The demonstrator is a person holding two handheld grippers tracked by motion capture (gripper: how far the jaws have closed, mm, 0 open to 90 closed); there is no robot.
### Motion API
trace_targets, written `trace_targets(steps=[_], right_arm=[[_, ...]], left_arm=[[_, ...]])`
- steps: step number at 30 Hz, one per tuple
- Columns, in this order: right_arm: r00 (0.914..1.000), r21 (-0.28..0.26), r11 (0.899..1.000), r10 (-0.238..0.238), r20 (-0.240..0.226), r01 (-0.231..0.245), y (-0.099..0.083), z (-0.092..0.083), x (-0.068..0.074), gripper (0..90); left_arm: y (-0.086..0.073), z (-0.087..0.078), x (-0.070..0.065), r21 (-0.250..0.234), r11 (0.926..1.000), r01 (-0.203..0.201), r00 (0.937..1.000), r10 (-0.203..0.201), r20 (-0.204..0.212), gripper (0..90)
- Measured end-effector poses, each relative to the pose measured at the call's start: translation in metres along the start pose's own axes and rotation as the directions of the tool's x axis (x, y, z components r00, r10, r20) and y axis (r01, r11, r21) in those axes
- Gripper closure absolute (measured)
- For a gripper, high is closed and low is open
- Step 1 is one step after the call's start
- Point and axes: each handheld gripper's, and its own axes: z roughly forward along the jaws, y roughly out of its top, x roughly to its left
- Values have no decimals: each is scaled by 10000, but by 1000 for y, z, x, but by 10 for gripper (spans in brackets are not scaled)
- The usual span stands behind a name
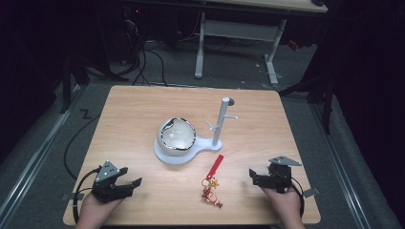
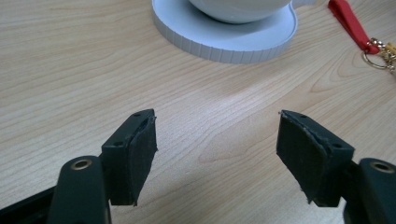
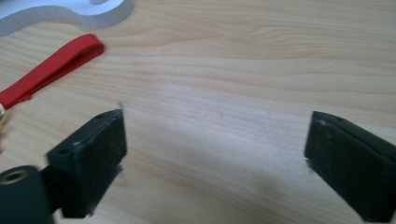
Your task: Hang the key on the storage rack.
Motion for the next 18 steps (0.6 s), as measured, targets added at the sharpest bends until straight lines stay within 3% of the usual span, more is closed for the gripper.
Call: trace_targets(steps=[6, 13, 16, 18], right_arm=[[9998, -303, 9994, -174, -46, 172, -1, -5, 5, 147], [9987, -213, 9988, -447, -257, 441, -6, -9, 10, 195], [9945, -192, 9962, -855, -605, 845, -12, -13, 20, 322], [9917, -134, 9948, -1015, -784, 1008, -14, -15, 27, 362]], left_arm=[[2, 7, 0, 144, 9998, -106, 9999, 104, 126, 292], [7, 12, -4, 119, 9995, -300, 9993, 297, 225, 292], [11, 19, -4, 111, 9996, -262, 9990, 258, 352, 292], [13, 22, -5, 155, 9991, -401, 9985, 395, 375, 292]])
